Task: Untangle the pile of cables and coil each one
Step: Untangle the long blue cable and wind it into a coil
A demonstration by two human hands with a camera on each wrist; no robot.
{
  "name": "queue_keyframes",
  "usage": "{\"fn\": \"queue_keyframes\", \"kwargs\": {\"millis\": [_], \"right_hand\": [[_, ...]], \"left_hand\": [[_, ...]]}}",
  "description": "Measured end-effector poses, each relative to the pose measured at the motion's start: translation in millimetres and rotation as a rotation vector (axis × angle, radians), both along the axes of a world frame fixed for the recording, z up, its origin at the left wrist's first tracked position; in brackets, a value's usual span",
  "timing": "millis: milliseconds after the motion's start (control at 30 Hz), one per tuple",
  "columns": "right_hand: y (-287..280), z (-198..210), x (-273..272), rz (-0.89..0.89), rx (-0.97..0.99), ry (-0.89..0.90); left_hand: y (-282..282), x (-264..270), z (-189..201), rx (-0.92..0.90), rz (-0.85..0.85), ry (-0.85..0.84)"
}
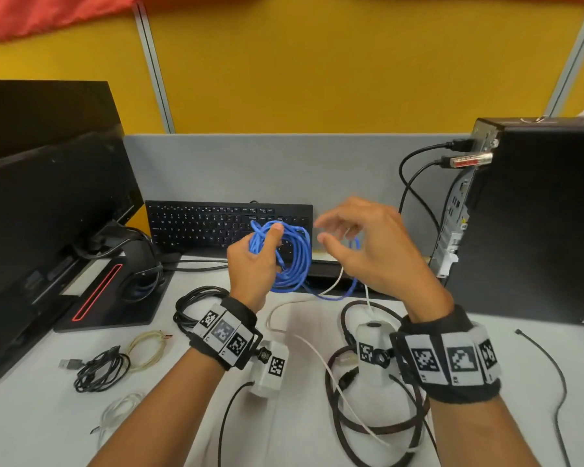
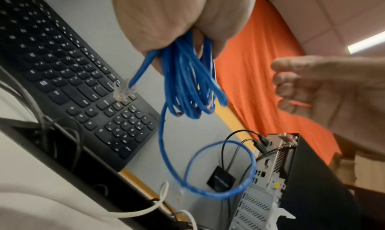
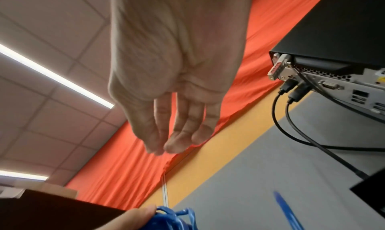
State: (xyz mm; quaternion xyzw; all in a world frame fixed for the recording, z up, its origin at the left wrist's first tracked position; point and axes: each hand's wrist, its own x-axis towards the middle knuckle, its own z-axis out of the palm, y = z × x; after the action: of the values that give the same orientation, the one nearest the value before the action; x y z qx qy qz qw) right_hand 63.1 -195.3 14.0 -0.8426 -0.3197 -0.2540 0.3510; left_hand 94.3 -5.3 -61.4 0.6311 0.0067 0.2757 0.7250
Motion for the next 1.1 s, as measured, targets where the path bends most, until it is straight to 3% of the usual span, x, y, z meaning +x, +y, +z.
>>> {"fn": "queue_keyframes", "kwargs": {"millis": [167,433,600,867,967,1100], "right_hand": [[28,-24,5,0.045,-0.234,0.306],[44,-44,15,0.009,-0.115,0.392],[32,-44,19,0.137,0.116,0.605],[16,-36,18,0.272,0.322,0.607],[13,-32,18,0.171,0.325,0.553],[3,-31,24,-0.006,0.23,0.315]], "left_hand": [[-5,0,-5,-0.04,-0.006,-0.041],[-10,-1,-14,-0.021,-0.029,-0.045],[-7,-3,-17,0.097,0.028,-0.067],[2,5,-5,0.198,0.105,-0.179],[17,13,-7,0.149,0.131,-0.131],[29,14,-6,0.082,0.006,-0.072]]}}
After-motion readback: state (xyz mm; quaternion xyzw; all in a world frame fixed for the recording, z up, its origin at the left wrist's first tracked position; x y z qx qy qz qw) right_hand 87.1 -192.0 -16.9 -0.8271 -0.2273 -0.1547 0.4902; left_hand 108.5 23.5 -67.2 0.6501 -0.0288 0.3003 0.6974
